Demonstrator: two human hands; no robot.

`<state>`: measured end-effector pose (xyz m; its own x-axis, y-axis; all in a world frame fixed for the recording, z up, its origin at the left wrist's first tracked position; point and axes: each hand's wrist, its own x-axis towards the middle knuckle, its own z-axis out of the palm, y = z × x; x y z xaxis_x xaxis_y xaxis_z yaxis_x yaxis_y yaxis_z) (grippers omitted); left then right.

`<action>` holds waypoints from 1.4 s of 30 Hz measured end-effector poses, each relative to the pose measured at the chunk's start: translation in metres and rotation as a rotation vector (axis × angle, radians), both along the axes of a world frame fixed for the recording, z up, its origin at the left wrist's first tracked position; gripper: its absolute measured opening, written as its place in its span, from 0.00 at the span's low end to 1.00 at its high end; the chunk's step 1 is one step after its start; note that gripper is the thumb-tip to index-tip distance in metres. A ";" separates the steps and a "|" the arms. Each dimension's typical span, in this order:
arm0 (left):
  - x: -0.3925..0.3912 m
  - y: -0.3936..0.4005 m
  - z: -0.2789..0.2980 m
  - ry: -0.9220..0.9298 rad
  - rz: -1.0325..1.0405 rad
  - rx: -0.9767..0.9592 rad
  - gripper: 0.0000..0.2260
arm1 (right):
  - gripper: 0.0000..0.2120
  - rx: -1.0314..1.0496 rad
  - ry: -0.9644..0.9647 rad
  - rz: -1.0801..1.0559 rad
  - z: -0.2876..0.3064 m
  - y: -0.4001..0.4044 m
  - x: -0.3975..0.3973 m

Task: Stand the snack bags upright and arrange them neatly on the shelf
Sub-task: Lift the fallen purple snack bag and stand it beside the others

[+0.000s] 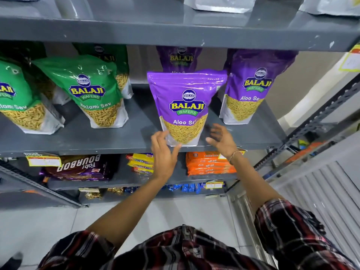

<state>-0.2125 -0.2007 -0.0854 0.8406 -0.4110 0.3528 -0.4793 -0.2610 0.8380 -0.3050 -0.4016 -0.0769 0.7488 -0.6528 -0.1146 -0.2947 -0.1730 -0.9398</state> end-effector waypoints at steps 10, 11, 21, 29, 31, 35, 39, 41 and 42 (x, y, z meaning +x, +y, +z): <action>-0.041 -0.164 0.049 -0.003 -0.505 0.084 0.35 | 0.24 -0.127 -0.045 -0.425 0.033 -0.136 -0.051; -0.036 -0.181 0.056 0.057 -0.457 0.079 0.40 | 0.30 -0.104 -0.012 -0.328 0.037 -0.149 -0.050; -0.007 -0.241 0.057 0.295 -0.333 0.265 0.29 | 0.36 -0.080 0.036 0.050 0.043 -0.200 -0.030; -0.030 -0.220 0.043 0.206 -0.289 0.192 0.24 | 0.36 -0.078 -0.051 0.031 0.033 -0.185 -0.060; -0.037 -0.211 0.036 0.188 -0.288 0.181 0.23 | 0.35 -0.079 -0.054 0.040 0.032 -0.179 -0.070; -0.050 -0.200 0.029 0.193 -0.307 0.154 0.23 | 0.33 -0.053 -0.071 0.022 0.028 -0.166 -0.088; -0.057 -0.191 0.027 0.194 -0.332 0.129 0.23 | 0.30 -0.033 -0.072 0.033 0.028 -0.160 -0.098; -0.061 -0.189 0.024 0.204 -0.339 0.113 0.22 | 0.30 -0.034 -0.068 0.033 0.027 -0.160 -0.101; -0.062 -0.188 0.023 0.210 -0.344 0.104 0.22 | 0.30 -0.037 -0.071 0.030 0.026 -0.160 -0.103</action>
<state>-0.2749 -0.3889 -0.0625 0.6971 -0.7051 0.1301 -0.3752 -0.2041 0.9042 -0.4075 -0.5611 -0.0511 0.7733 -0.6330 -0.0369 -0.2216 -0.2154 -0.9510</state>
